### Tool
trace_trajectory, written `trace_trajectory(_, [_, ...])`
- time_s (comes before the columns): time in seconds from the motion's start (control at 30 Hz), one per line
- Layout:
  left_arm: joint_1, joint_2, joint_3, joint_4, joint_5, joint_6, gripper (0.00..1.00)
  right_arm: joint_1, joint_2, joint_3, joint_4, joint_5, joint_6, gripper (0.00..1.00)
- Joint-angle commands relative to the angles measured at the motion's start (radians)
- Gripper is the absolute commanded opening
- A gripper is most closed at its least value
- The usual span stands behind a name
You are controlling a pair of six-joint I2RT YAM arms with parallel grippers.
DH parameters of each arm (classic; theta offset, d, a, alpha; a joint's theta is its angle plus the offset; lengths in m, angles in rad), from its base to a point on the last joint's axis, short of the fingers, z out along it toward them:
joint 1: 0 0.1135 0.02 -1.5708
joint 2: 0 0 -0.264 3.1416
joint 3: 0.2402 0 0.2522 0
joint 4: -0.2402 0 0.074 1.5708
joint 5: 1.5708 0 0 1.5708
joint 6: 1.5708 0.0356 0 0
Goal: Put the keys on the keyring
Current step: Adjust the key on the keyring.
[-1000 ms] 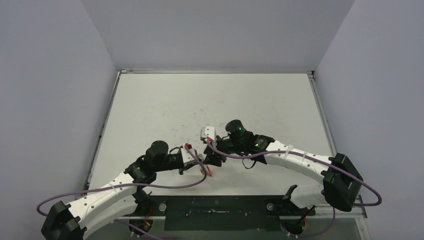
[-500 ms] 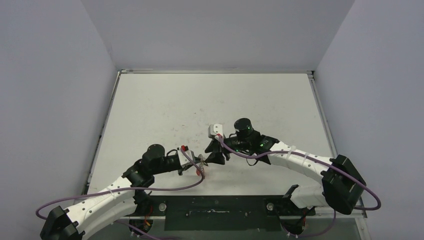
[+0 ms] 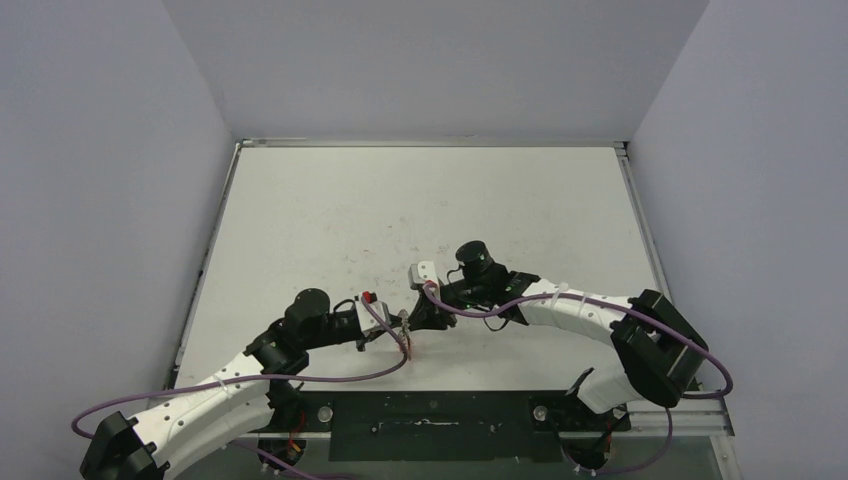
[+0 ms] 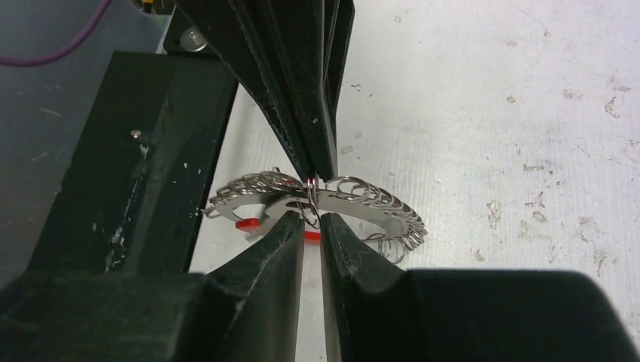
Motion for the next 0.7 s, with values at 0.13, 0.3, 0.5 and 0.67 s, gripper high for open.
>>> trace_trajectory(0.13, [-0.004, -0.007, 0.016, 0.069, 0.013, -0.005, 0.0, 0.004, 0.024, 0.024, -0.022, -0.008, -0.061, 0.03])
trace_trajectory(0.3, [-0.003, -0.004, 0.018, 0.071, 0.012, -0.004, 0.0, 0.004, 0.034, 0.019, -0.009, 0.009, -0.043, 0.0])
trace_trajectory(0.5, [-0.004, -0.006, 0.016, 0.069, 0.01, -0.004, 0.0, 0.004, 0.024, -0.001, 0.016, 0.036, -0.011, 0.0])
trace_trajectory(0.67, [-0.004, -0.005, 0.016, 0.07, 0.01, -0.003, 0.0, 0.001, -0.029, -0.013, 0.022, 0.079, -0.001, 0.32])
